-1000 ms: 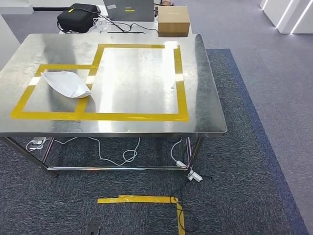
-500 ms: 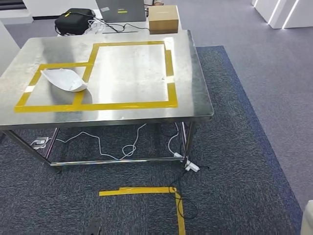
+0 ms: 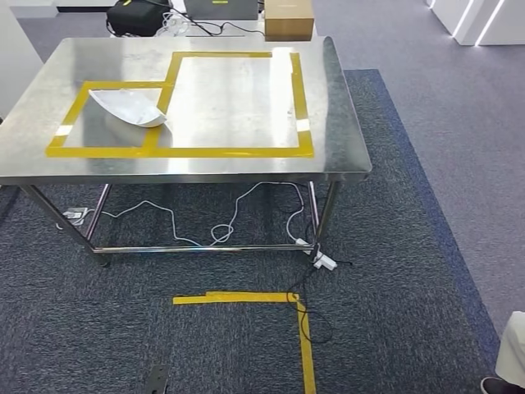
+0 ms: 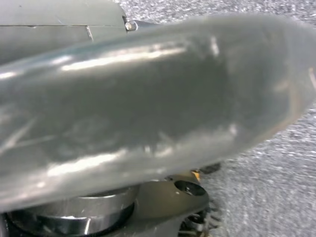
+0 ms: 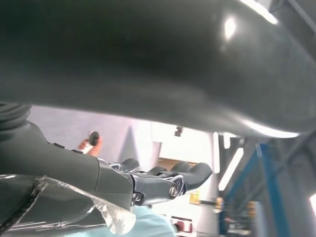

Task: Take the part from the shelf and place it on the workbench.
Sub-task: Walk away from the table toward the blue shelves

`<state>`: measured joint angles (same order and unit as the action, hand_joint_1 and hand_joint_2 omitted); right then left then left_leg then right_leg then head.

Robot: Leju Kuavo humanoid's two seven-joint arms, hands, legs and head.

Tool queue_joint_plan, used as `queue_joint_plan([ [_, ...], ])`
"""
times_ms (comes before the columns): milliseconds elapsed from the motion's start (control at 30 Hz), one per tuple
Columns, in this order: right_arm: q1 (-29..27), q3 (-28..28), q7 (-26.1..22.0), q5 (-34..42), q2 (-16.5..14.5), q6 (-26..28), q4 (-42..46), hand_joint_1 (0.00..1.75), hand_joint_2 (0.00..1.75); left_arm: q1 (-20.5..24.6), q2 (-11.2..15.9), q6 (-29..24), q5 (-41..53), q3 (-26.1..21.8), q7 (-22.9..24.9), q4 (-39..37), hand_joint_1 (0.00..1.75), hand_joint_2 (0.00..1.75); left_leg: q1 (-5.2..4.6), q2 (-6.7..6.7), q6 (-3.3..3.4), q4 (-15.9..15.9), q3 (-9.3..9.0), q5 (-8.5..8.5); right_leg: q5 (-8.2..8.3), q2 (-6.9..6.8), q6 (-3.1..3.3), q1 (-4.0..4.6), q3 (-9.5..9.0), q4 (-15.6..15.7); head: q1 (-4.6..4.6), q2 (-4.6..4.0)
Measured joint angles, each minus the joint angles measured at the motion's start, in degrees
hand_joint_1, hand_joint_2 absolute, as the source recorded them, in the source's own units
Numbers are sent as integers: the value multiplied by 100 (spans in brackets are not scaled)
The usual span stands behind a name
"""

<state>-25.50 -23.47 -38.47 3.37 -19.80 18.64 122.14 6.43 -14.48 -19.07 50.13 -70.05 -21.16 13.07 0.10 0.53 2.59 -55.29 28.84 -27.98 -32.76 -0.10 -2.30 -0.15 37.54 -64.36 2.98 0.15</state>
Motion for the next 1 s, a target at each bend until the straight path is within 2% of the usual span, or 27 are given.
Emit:
queue_joint_plan([
  [33,61,-114,1,75,0,-90,-223,0,0,-1,-4,-23,25,1,12,0,0,0,-7,11,7,-2,78,64,-224,1,-20,-4,81,-370,-3,0],
  [67,138,-257,1,122,0,-195,-519,0,0,0,-9,-53,52,2,27,0,0,0,-16,23,8,-6,161,133,-312,0,-35,-6,113,-666,-3,0],
  [100,228,-422,2,124,0,-303,-862,0,0,1,-12,-81,75,3,45,0,0,0,-23,34,7,-12,248,200,-254,0,-42,-8,74,-815,-2,0],
  [133,326,-605,2,75,0,-418,-1225,0,0,1,-18,-100,91,5,62,0,0,0,-31,41,3,-19,335,264,-87,-1,-40,-10,-53,-778,-3,0],
  [167,447,-814,2,-26,0,-529,-1626,0,0,1,-25,-115,101,6,74,0,0,0,-38,43,-6,-29,422,327,112,-2,-27,-11,-283,-538,0,0],
  [200,607,-1056,3,-185,6,-615,-2085,0,0,3,-31,-127,114,8,87,0,0,0,-45,43,-18,-42,494,386,228,-4,-6,-10,-593,-140,1,0],
  [233,803,-1327,3,-373,20,-656,-2582,0,0,7,-42,-140,129,11,100,0,0,0,-56,44,-36,-56,556,439,251,-5,17,-4,-933,334,3,0],
  [267,1019,-1620,3,-561,46,-652,-3130,0,0,12,-50,-157,144,16,116,0,0,0,-65,45,-58,-68,602,498,203,-6,38,4,-1191,743,7,0],
  [300,1230,-1912,3,-727,82,-610,-3684,0,0,18,-58,-172,158,21,137,0,0,0,-67,45,-79,-74,631,553,129,-5,58,15,-1341,1011,8,0],
  [333,1419,-2183,3,-858,123,-547,-4210,0,0,19,-65,-185,166,26,156,0,0,0,-65,46,-105,-73,651,605,104,-4,80,31,-1387,1133,12,0],
  [367,1569,-2439,4,-972,165,-473,-4769,0,0,15,-65,-194,166,28,174,0,0,0,-57,38,-133,-80,669,639,130,-10,114,26,-1350,1157,5,0],
  [400,1691,-2650,4,-1074,204,-404,-5269,0,0,7,-64,-196,161,28,186,0,0,0,-49,20,-169,-114,696,593,179,-22,158,21,-1312,1158,-5,0],
  [433,1800,-2824,4,-1169,245,-337,-5764,0,0,-3,-62,-195,149,28,192,0,0,0,-41,1,-208,-228,737,435,236,-32,205,11,-1261,1160,-4,0],
  [467,1911,-2965,4,-1249,286,-273,-6239,0,0,-11,-57,-192,131,26,196,0,0,0,-33,-18,-241,-452,799,180,296,-38,245,-4,-1195,1157,3,0],
  [533,2126,-3178,3,-1332,374,-189,-7047,0,0,-14,-51,-183,96,21,197,0,0,0,-15,-33,-289,-1158,931,-419,394,-37,278,-3,-1048,1104,31,0],
  [567,2212,-3270,4,-1355,412,-160,-7376,0,0,-12,-48,-179,82,19,197,0,0,0,-8,-33,-300,-1493,965,-577,441,-38,279,-3,-969,1068,35,0],
  [600,2278,-3346,16,-1387,443,-120,-7650,0,0,-10,-47,-174,65,17,197,0,0,0,-3,-34,-306,-1698,939,-589,488,-43,273,-3,-883,1024,33,0],
  [633,2334,-3404,35,-1432,470,-65,-7887,0,0,-11,-46,-169,47,15,197,0,0,0,2,-34,-306,-1717,837,-479,529,-47,264,-4,-789,974,34,0],
  [667,2386,-3446,63,-1484,497,-2,-8108,0,0,-13,-46,-163,24,11,196,0,0,0,8,-34,-299,-1532,649,-312,564,-48,253,-5,-691,921,34,0],
  [700,2433,-3475,94,-1535,522,60,-8310,0,0,-15,-45,-156,0,6,196,0,0,0,11,-38,-287,-1181,396,-185,592,-46,236,-6,-601,867,36,0],
  [767,2512,-3516,127,-1594,567,129,-8639,0,0,-14,-45,-141,-24,-4,195,0,0,0,0,-58,-252,-465,-43,-152,649,-40,188,2,-464,778,34,0],
  [800,2545,-3533,133,-1615,584,154,-8769,0,0,-13,-46,-137,-30,-9,195,0,0,0,-10,-68,-234,-258,-145,-192,688,-38,159,4,-417,754,33,0],
  [867,2608,-3563,162,-1677,615,269,-9020,0,0,-16,-48,-133,-46,-21,228,0,0,0,-22,-70,-191,-166,-132,-197,778,-33,86,7,-356,744,30,0],
  [900,2637,-3576,178,-1739,628,372,-9153,0,0,-16,-51,-133,-63,-34,261,0,0,0,-15,-58,-150,-154,-95,-162,753,-26,52,4,-325,723,28,0],
  [933,2665,-3584,188,-1838,637,505,-9302,0,0,-17,-54,-134,-86,-52,298,0,0,0,-6,-46,-99,-142,-50,-118,641,-19,14,1,-271,643,20,0],
  [967,2692,-3585,185,-1975,645,639,-9451,0,0,-19,-56,-134,-109,-72,330,0,0,0,1,-33,-46,-132,6,-62,436,-12,-15,-1,-197,464,11,0],
  [1000,2719,-3570,180,-2137,646,753,-9592,0,0,-19,-57,-134,-124,-90,347,0,0,0,-1,-21,-8,-134,69,-5,151,-8,-37,-9,-103,173,2,0],
])
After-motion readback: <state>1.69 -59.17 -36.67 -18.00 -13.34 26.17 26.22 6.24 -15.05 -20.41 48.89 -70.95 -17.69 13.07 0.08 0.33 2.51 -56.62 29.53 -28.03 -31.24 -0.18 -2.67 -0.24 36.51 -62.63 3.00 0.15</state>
